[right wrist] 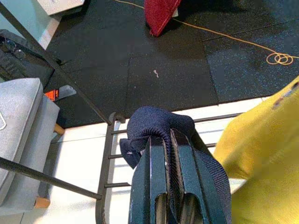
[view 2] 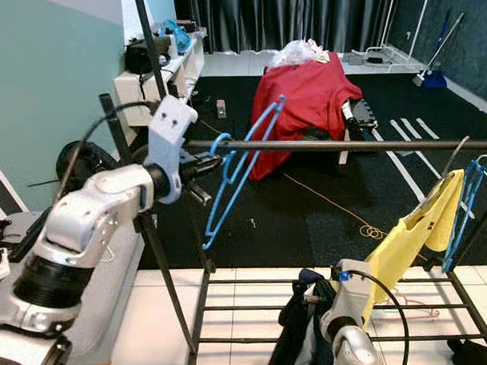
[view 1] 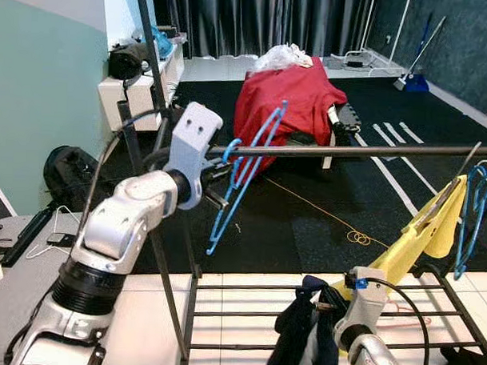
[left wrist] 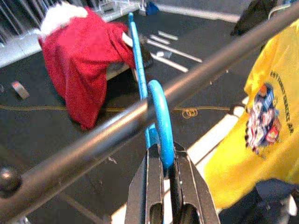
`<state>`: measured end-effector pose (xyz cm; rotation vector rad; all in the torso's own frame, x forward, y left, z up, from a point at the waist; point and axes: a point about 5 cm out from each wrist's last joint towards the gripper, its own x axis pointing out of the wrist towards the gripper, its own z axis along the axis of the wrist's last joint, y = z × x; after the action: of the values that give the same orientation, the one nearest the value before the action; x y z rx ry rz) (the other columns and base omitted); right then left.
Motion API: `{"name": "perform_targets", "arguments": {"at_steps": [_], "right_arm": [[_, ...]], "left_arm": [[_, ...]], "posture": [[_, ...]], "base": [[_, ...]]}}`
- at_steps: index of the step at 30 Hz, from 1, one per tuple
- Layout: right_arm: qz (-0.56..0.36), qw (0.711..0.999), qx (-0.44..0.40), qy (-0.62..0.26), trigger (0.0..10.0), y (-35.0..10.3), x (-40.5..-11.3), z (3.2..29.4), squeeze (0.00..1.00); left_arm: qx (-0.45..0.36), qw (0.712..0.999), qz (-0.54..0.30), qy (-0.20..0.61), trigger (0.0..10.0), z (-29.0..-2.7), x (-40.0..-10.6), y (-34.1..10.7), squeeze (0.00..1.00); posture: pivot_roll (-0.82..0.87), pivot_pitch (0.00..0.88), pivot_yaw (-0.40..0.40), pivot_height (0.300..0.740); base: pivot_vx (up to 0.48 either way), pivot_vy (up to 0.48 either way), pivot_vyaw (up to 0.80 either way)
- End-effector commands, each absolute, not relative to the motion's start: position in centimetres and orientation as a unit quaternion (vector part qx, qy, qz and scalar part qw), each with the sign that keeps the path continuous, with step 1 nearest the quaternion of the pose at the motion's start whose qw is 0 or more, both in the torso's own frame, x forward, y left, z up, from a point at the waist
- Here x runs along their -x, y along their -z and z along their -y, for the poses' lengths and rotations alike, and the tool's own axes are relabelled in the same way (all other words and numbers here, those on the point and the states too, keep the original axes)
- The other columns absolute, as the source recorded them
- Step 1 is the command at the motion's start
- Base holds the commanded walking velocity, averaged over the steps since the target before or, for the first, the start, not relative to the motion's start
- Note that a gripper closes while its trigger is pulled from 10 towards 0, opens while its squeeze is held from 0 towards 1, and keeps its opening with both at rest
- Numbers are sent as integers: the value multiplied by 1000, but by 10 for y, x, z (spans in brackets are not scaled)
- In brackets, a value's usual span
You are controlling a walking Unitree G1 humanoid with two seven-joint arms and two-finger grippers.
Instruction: Hang hanger
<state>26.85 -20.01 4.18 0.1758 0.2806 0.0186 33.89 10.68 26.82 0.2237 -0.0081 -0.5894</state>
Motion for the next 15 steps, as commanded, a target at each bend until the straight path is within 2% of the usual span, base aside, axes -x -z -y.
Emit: {"name": "perform_targets", "arguments": {"at_steps": [1,8,15], "right_arm": [[-138,986,-95,-12,10000,-42,-268,198,0],[-140,985,-98,-12,10000,-41,-268,197,0],[-140,985,-99,-12,10000,-41,-268,196,0]], "left_arm": [[-129,950,-18,284,10000,-112,-342,-272,0],[-151,951,-68,262,10000,-124,-345,-280,0],[-150,954,-81,247,10000,-130,-346,-287,0]], "posture": [[-100,76,19,735],[-96,67,22,735],[-96,59,22,735]], "base": [[0,0,0],[0,0,0],[0,0,0]]}}
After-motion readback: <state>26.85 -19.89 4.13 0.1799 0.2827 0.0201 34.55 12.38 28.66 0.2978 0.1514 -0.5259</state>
